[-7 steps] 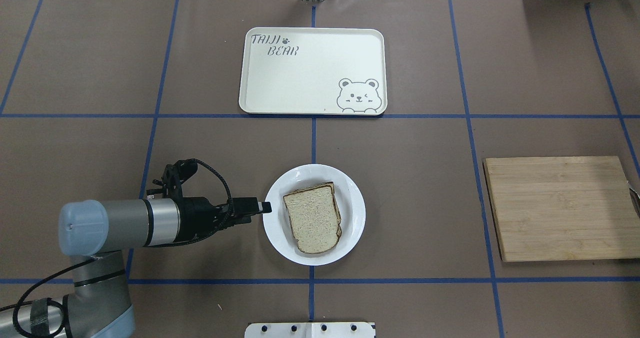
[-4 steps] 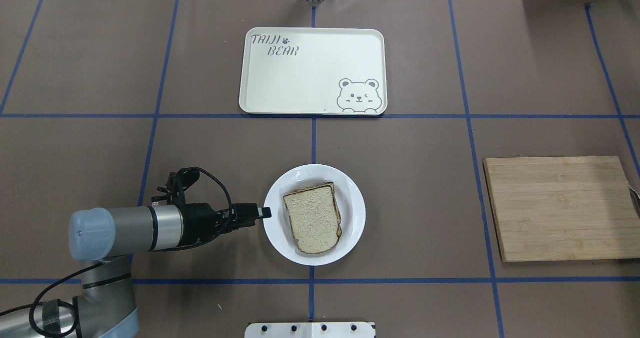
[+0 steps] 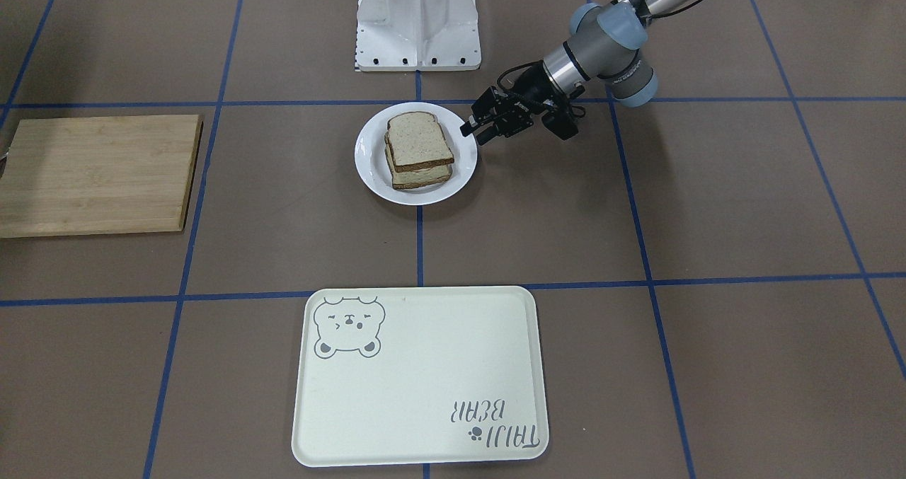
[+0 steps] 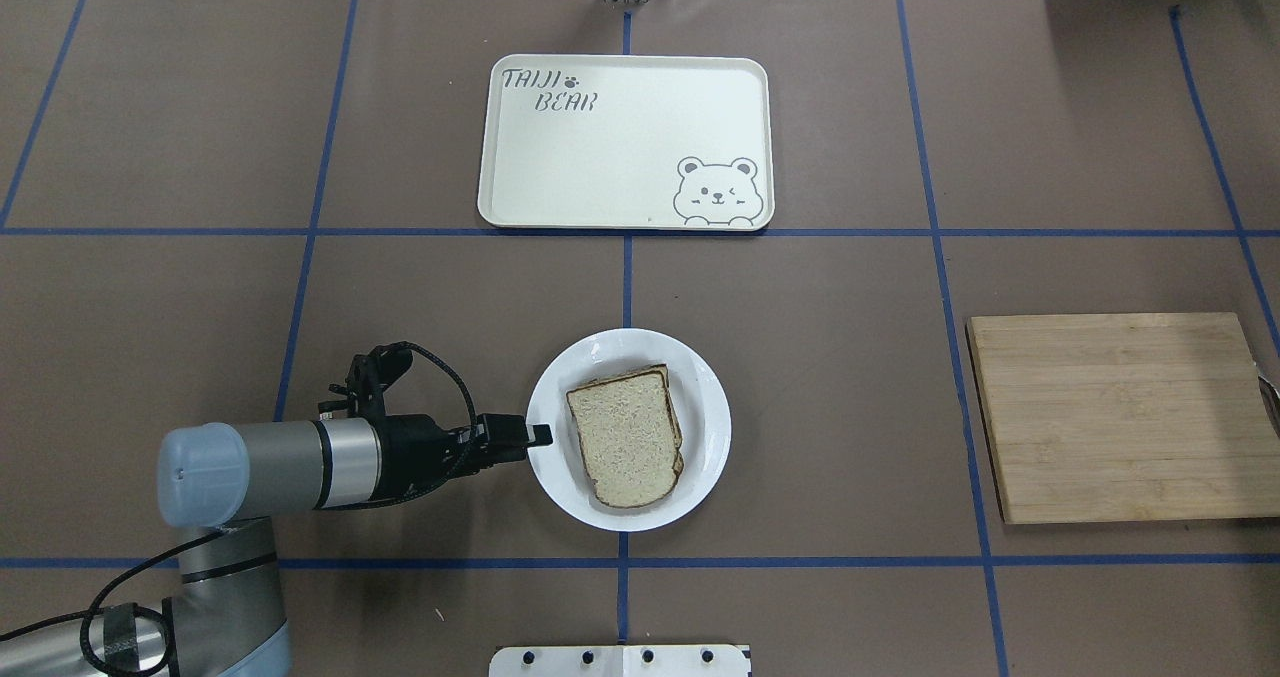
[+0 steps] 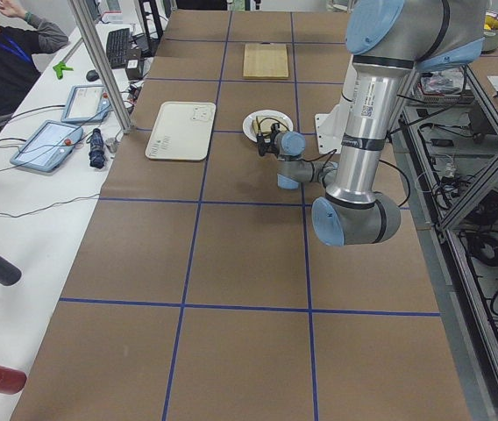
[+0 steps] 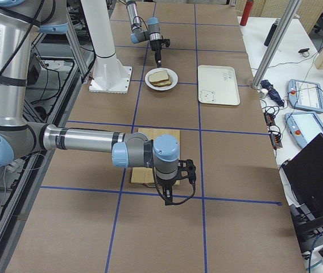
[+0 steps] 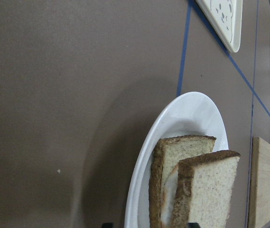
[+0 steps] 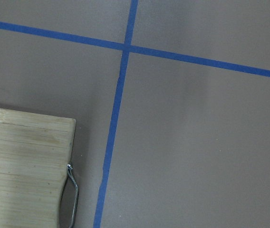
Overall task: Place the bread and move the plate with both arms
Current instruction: 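Move the left gripper in to the plate rim nearest it, then grip the plate rim with the left gripper and slide it onto the tray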
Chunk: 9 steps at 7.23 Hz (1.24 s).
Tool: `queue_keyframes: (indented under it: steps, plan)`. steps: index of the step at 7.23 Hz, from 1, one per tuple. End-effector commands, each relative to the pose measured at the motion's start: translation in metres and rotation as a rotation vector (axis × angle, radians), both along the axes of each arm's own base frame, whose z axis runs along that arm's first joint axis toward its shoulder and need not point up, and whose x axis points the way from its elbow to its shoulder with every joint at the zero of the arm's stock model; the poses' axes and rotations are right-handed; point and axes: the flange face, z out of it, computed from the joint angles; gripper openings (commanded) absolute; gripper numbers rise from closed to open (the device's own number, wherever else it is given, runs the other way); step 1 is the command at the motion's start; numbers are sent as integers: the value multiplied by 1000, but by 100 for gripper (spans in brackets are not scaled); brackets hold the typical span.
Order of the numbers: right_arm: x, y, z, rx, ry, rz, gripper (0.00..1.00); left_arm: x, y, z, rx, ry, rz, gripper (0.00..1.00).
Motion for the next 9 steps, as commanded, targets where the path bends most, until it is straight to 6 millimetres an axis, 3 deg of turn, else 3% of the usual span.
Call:
queue_keyframes:
  steps: [1, 3, 6, 7, 9]
  plan:
    - [0, 0, 0, 0, 0, 0, 100, 8, 1, 2, -8, -5, -3, 52]
    - [0, -1, 1, -1, 0, 0, 100, 22, 7, -8, -6, 7, -3, 47]
    - [1, -1, 2, -4, 2, 2, 100, 25, 7, -4, -9, 0, -8, 40]
    - [0, -1, 2, -4, 2, 0, 100, 25, 7, -6, -8, 3, -6, 32]
    - [0, -1, 3, -6, 0, 0, 100, 24, 7, -11, -3, 23, -6, 0]
